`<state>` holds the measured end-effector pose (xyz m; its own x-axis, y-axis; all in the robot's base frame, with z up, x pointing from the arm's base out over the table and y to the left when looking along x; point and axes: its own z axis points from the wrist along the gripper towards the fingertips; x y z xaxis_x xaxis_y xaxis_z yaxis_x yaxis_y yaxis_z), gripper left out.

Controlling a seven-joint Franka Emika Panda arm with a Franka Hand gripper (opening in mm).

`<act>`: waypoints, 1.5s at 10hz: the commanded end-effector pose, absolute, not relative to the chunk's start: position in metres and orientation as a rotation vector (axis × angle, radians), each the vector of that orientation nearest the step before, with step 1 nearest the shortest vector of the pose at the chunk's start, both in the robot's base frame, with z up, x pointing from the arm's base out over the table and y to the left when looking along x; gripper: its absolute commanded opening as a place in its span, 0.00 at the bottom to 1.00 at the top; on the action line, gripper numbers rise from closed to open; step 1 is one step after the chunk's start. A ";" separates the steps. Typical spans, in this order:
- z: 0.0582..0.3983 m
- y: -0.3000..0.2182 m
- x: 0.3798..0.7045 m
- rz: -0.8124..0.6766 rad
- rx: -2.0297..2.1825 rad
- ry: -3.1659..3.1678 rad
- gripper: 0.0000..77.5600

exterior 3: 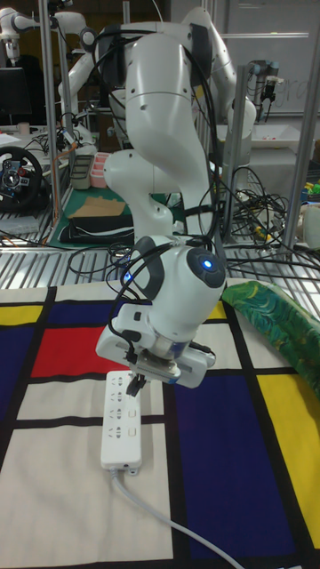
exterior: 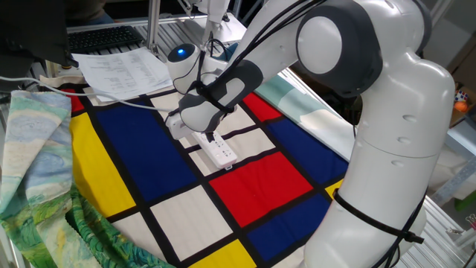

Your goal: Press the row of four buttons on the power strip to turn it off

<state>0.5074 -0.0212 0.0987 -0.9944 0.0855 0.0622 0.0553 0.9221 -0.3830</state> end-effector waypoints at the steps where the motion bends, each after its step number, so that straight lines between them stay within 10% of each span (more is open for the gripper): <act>1: 0.100 -0.021 0.509 0.581 -0.088 -3.013 0.00; 15: 0.098 -0.022 0.504 0.663 0.119 -3.036 0.00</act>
<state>0.5033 -0.0216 0.0974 -0.9966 -0.0646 0.0503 -0.0796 0.9079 -0.4116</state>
